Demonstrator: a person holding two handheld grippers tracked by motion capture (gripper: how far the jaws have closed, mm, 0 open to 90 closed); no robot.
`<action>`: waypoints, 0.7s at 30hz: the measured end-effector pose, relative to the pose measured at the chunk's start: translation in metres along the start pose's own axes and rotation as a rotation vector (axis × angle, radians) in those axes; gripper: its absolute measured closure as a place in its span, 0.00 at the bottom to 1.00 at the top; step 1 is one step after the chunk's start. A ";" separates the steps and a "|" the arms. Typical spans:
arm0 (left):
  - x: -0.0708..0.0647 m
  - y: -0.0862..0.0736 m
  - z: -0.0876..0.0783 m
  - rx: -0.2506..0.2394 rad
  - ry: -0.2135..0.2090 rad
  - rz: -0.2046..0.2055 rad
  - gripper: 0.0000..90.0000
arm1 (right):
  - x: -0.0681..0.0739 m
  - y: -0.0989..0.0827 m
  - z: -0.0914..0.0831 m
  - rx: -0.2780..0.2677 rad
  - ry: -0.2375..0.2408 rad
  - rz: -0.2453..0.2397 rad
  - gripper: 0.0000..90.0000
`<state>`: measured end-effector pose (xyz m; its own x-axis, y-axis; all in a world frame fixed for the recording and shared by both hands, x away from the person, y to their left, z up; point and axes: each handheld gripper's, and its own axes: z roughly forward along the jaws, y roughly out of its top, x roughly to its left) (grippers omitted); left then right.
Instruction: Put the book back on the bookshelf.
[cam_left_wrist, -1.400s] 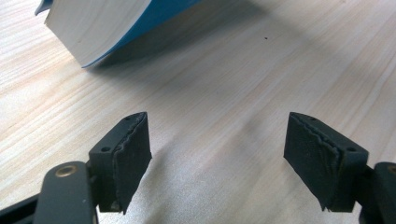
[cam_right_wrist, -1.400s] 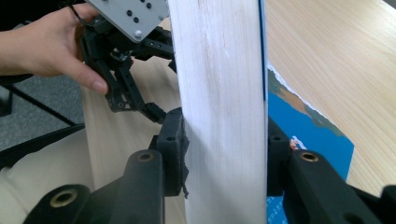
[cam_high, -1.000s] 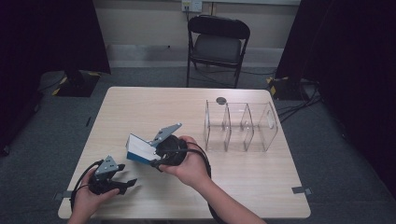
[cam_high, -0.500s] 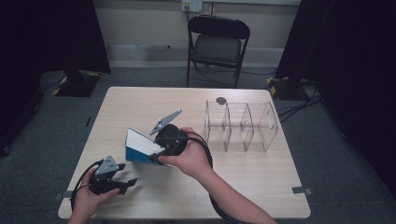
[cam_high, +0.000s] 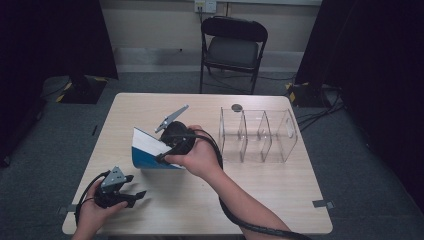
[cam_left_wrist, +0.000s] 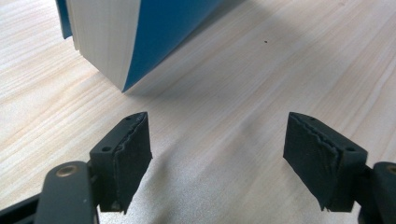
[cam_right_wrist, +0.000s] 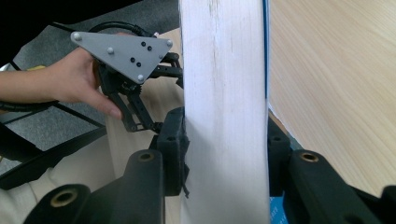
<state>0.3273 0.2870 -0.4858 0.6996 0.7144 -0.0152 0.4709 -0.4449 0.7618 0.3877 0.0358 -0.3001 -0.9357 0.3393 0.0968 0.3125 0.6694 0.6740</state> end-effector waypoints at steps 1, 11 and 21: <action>0.000 0.000 0.000 0.000 0.000 0.000 0.25 | 0.000 0.001 0.000 0.006 0.000 0.005 0.68; -0.001 0.000 0.000 0.003 0.005 0.004 0.26 | -0.007 0.008 0.000 -0.001 0.001 0.009 0.68; -0.003 -0.002 0.004 0.012 0.010 0.022 0.26 | -0.018 0.018 0.001 0.005 0.016 0.015 0.68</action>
<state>0.3271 0.2836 -0.4897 0.7045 0.7097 0.0075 0.4621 -0.4667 0.7541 0.4106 0.0425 -0.2905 -0.9333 0.3391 0.1184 0.3273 0.6675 0.6688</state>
